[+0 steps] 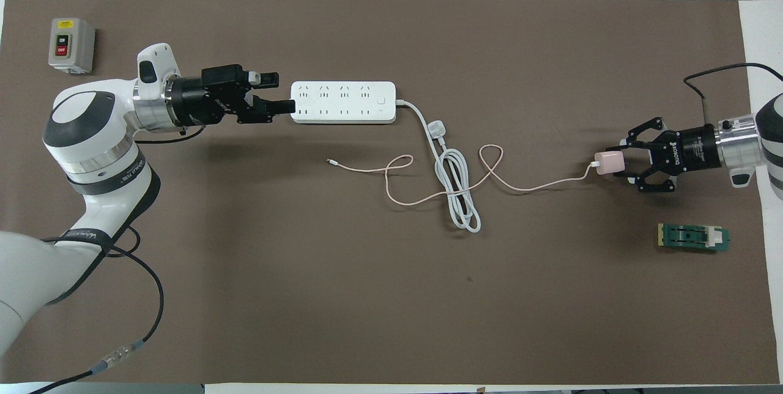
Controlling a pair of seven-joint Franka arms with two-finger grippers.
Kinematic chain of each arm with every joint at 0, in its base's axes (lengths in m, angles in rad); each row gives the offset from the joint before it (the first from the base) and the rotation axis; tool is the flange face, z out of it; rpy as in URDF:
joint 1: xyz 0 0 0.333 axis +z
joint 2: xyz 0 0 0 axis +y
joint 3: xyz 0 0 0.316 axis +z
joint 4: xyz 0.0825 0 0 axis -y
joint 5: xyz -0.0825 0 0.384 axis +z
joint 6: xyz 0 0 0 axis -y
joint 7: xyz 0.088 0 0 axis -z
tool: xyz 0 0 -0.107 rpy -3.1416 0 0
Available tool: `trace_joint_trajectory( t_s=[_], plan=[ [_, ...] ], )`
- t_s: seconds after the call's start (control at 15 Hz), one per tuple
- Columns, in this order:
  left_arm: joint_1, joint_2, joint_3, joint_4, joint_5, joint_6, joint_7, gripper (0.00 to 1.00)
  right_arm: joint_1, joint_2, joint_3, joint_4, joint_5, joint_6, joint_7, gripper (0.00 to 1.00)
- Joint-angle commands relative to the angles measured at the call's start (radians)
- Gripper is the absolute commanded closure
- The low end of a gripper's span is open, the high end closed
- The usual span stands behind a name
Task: Plug charger into power strip
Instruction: 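Grasp the pink charger with the right gripper while the left gripper holds the strip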
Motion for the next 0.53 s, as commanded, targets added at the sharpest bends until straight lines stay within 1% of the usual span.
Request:
trace_joint_trajectory(
  t_s=[0.0, 0.13, 0.27, 0.4, 0.47],
  plan=[
    [-0.056, -0.158, 0.01, -0.164, -0.034, 0.132, 0.04, 0.0, 0.03, -0.076, 0.042, -0.001, 0.019, -0.025, 0.074, 1.0],
    [-0.063, -0.161, 0.01, -0.169, -0.034, 0.154, 0.04, 0.0, 0.095, -0.126, 0.042, -0.001, 0.02, -0.031, 0.135, 1.0],
    [-0.063, -0.153, 0.01, -0.169, -0.033, 0.144, 0.043, 0.0, 0.161, -0.16, 0.042, -0.001, 0.033, -0.025, 0.184, 1.0],
    [-0.063, -0.146, 0.009, -0.164, -0.033, 0.105, 0.043, 0.0, 0.234, -0.18, 0.042, 0.001, 0.085, -0.008, 0.258, 1.0],
    [-0.063, -0.146, 0.009, -0.163, -0.033, 0.096, 0.043, 0.0, 0.26, -0.183, 0.042, 0.001, 0.094, 0.022, 0.302, 1.0]
  ],
)
